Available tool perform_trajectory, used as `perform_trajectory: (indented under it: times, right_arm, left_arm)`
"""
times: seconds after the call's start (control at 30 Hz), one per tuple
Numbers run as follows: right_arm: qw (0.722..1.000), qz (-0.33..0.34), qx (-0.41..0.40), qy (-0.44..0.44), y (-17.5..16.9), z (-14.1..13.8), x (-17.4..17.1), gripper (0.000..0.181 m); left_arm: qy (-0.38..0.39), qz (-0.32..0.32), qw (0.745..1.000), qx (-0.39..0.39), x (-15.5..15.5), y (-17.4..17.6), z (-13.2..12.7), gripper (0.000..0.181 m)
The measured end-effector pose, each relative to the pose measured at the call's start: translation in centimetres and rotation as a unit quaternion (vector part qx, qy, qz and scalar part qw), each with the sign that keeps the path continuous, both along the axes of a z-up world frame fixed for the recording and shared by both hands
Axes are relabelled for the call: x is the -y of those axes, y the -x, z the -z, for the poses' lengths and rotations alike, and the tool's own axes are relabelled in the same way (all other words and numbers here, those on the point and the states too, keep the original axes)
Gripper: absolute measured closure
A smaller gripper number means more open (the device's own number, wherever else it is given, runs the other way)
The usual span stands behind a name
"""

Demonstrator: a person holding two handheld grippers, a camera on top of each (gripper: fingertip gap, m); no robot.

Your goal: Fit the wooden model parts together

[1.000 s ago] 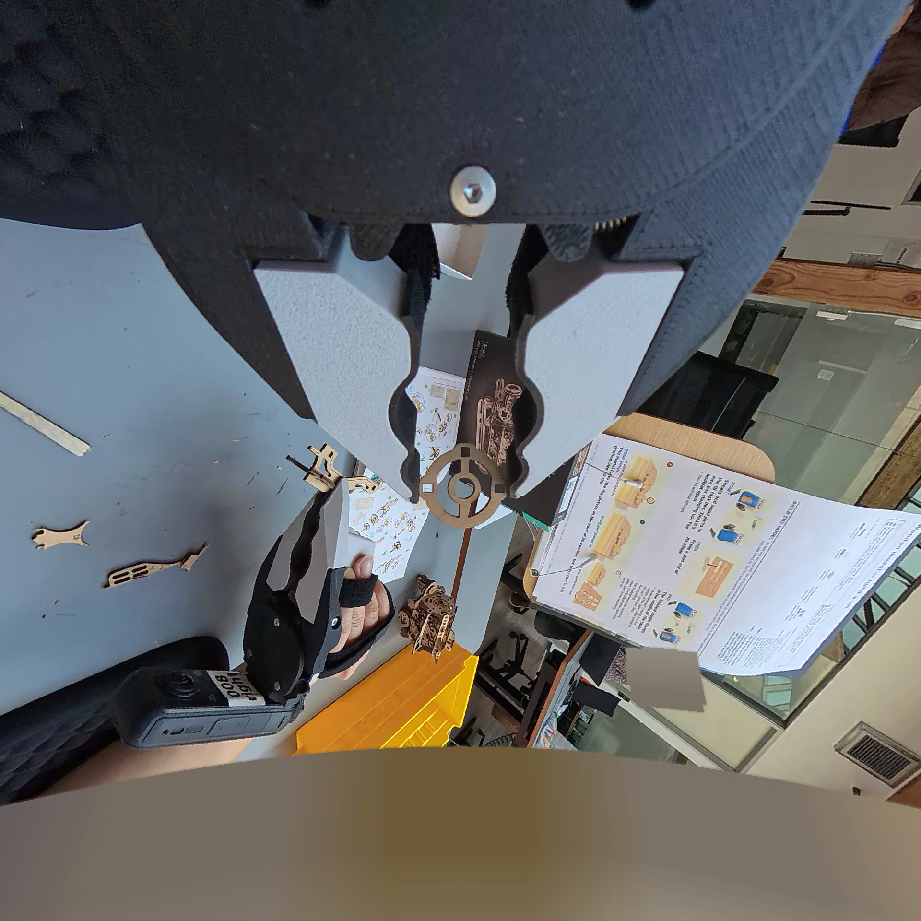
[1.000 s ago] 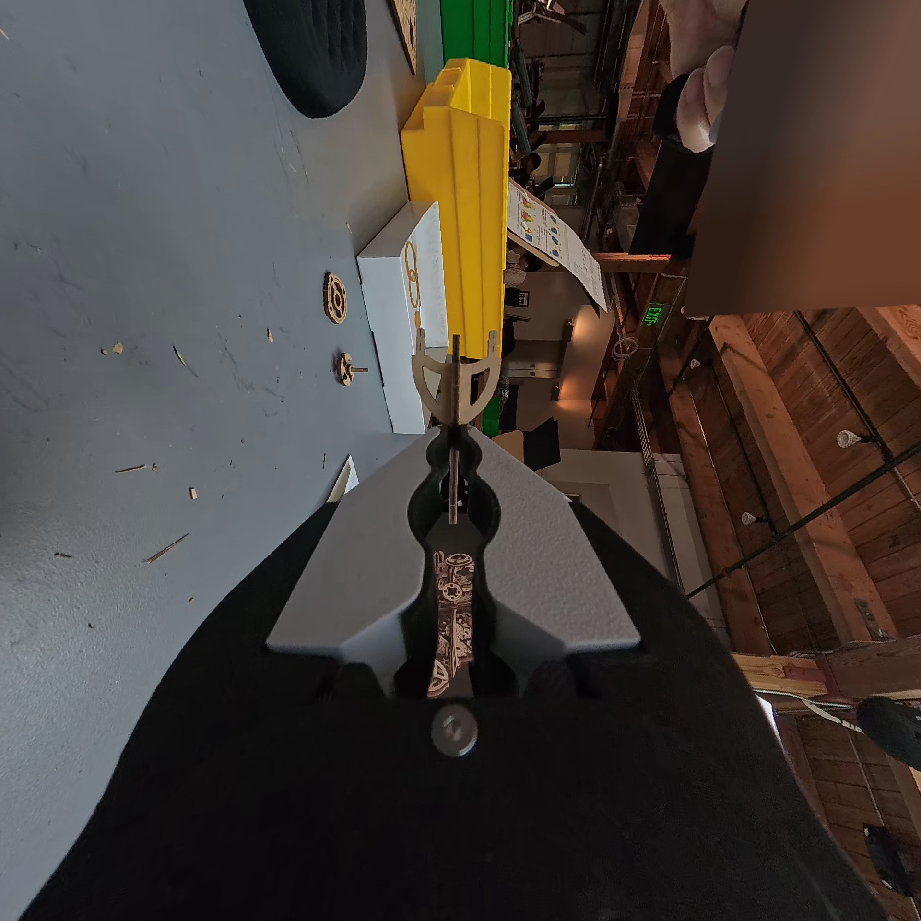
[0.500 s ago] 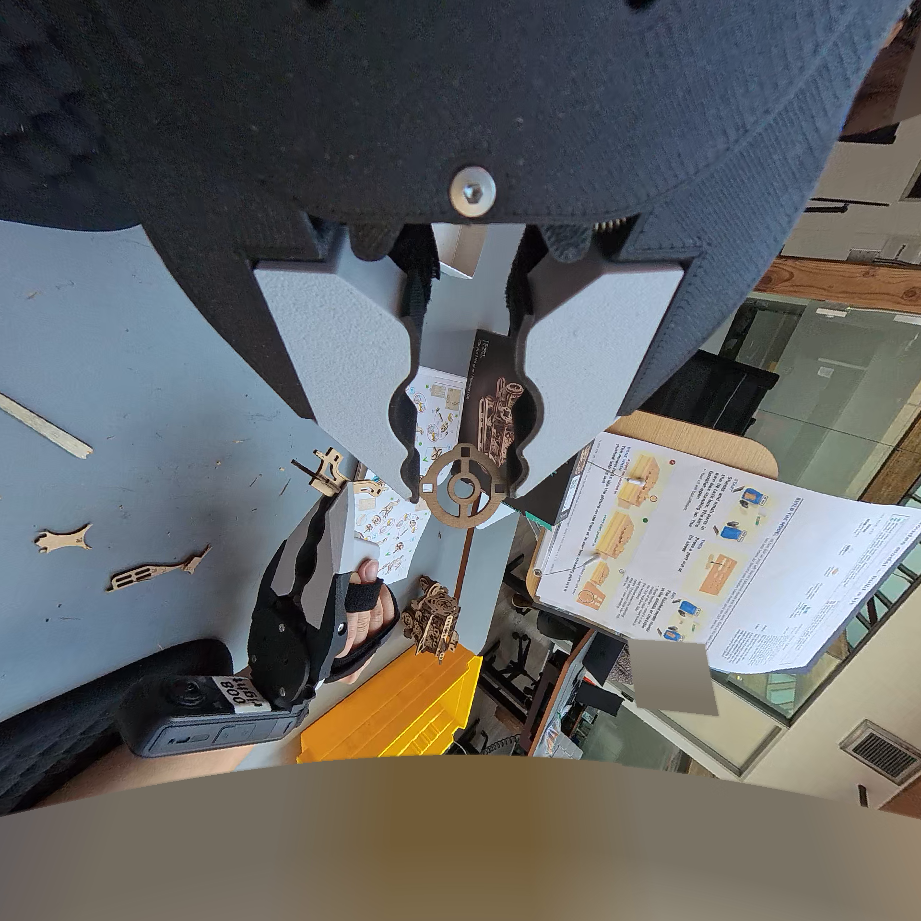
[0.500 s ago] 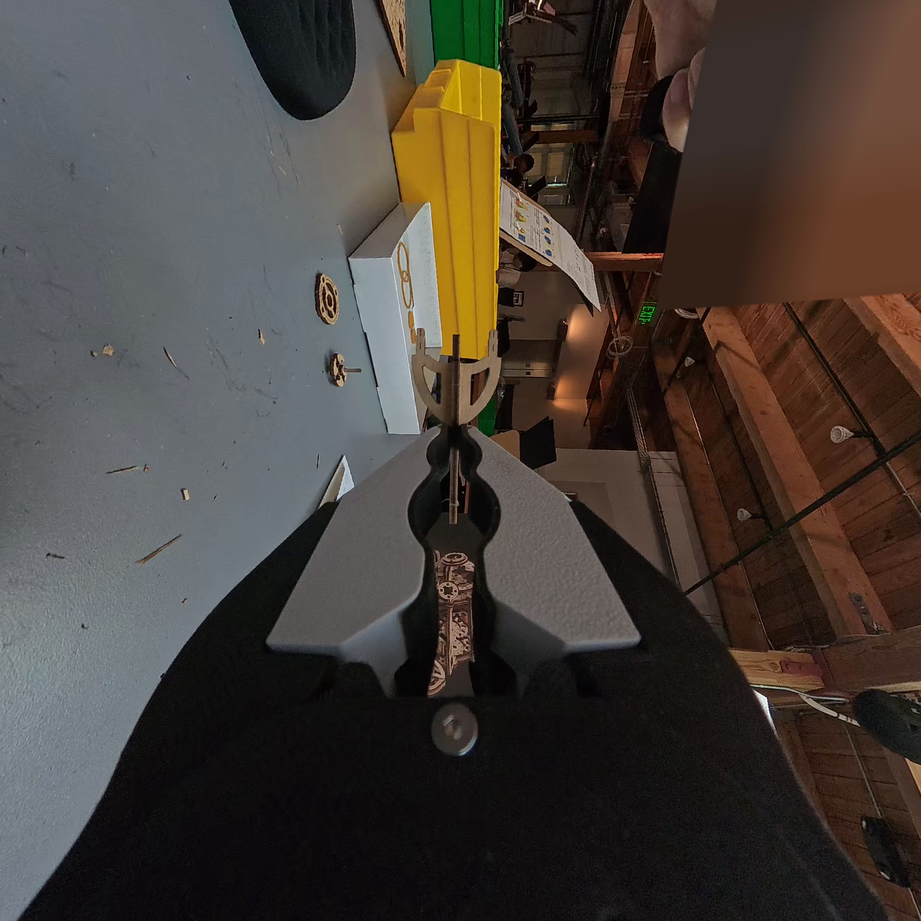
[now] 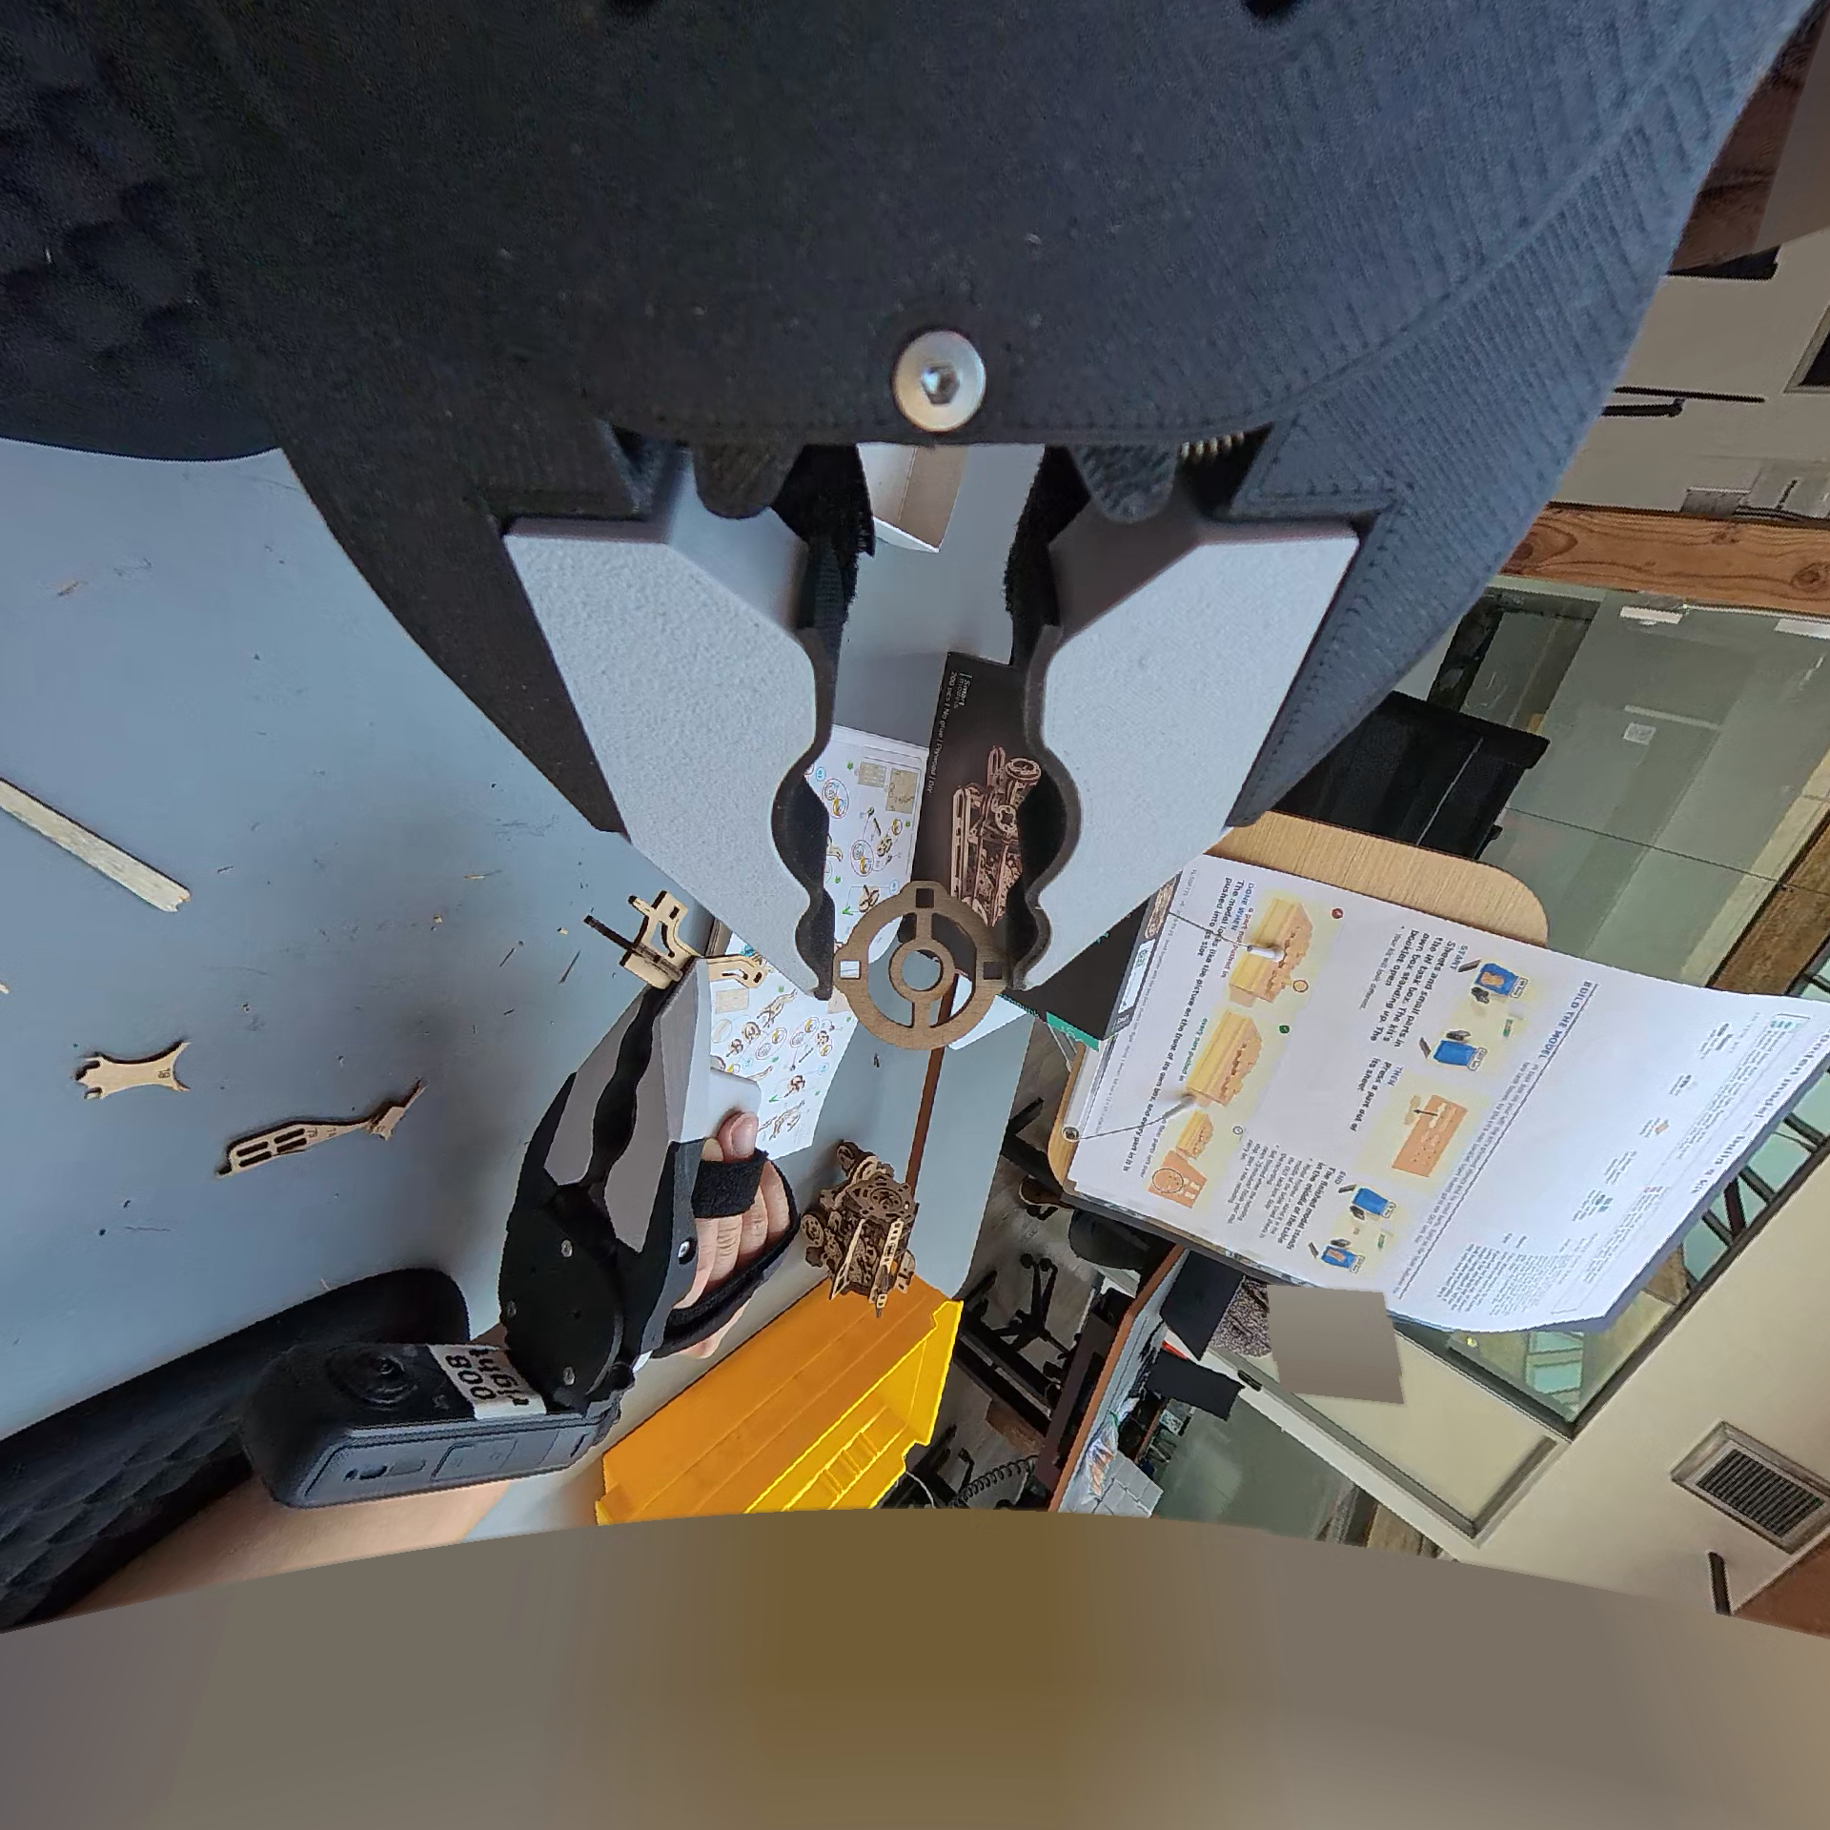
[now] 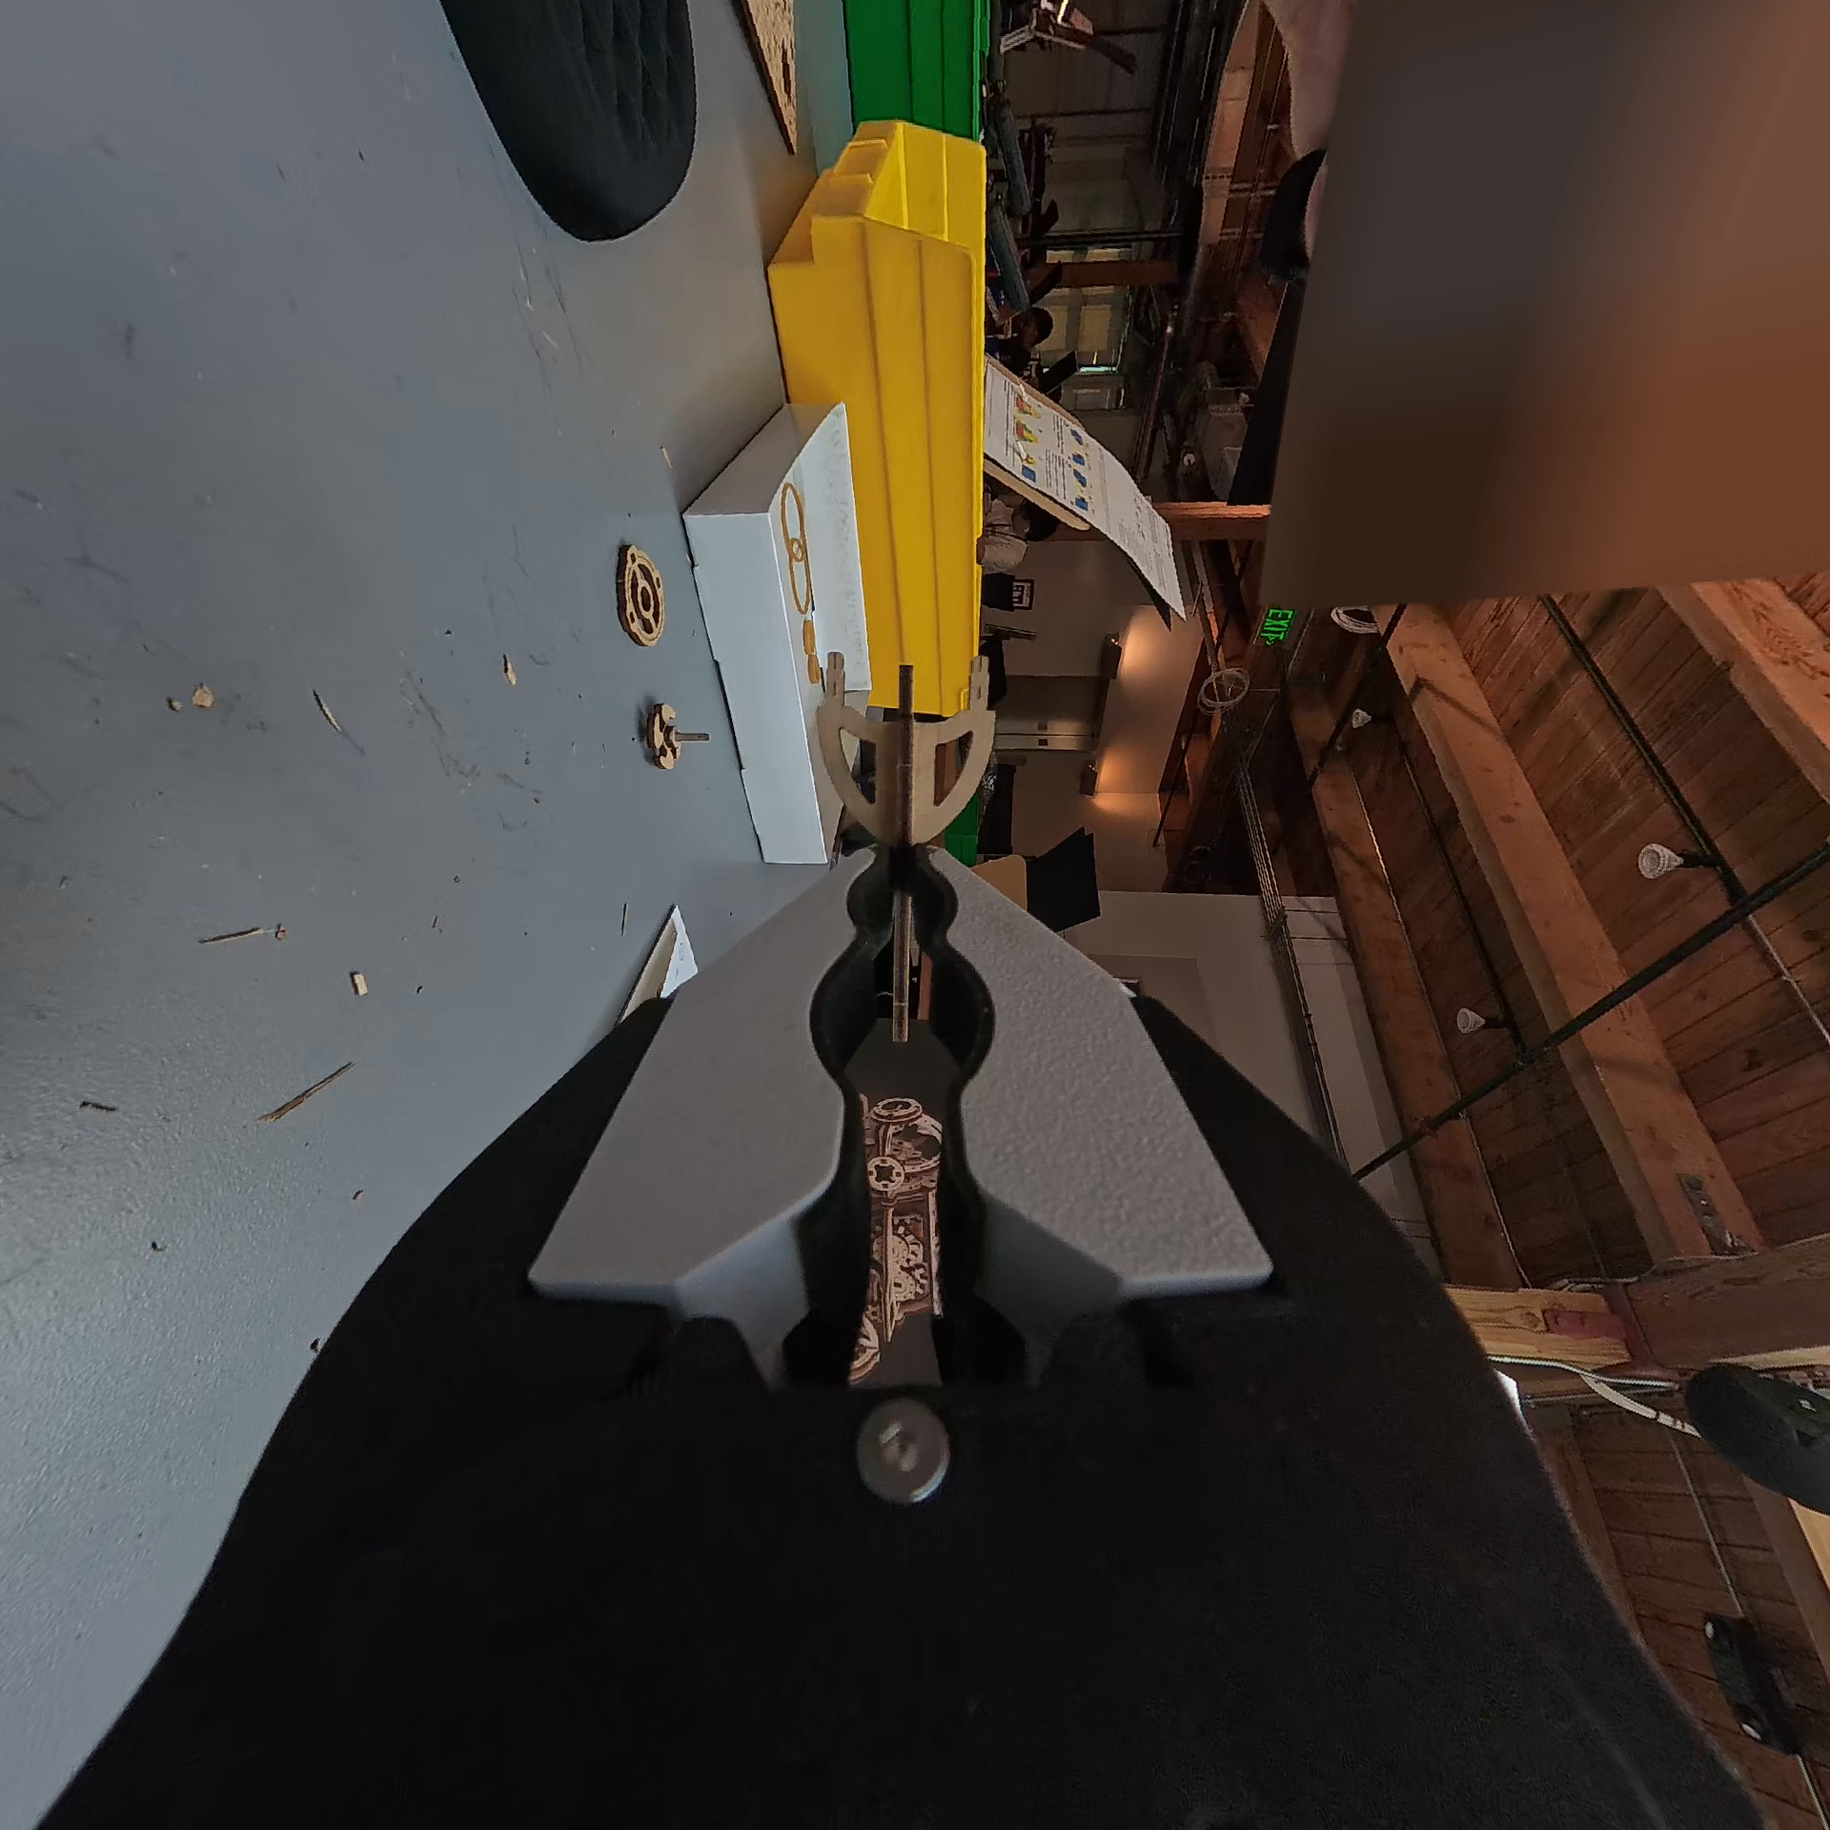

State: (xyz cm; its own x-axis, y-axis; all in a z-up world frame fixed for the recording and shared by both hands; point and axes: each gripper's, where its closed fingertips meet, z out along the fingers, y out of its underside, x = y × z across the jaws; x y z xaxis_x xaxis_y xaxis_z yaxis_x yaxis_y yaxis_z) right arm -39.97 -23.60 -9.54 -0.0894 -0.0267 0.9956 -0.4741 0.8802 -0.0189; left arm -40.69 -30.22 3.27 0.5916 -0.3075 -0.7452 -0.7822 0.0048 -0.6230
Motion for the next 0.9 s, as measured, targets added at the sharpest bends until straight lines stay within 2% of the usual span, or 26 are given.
perform_trajectory:
  times: [0.43,0.9]
  right_arm:
    - [1.000,0.004,0.002,0.017,0.1,-0.3,-0.5,0.181]
    - [0.997,0.011,0.010,0.073,0.3,-1.5,-1.8,0.180]
  left_arm:
    - [0.001,0.002,1.000,-0.001,-0.4,-0.2,0.3,0.148]
    - [0.027,-0.028,0.999,-0.018,-2.2,0.7,2.4,0.148]
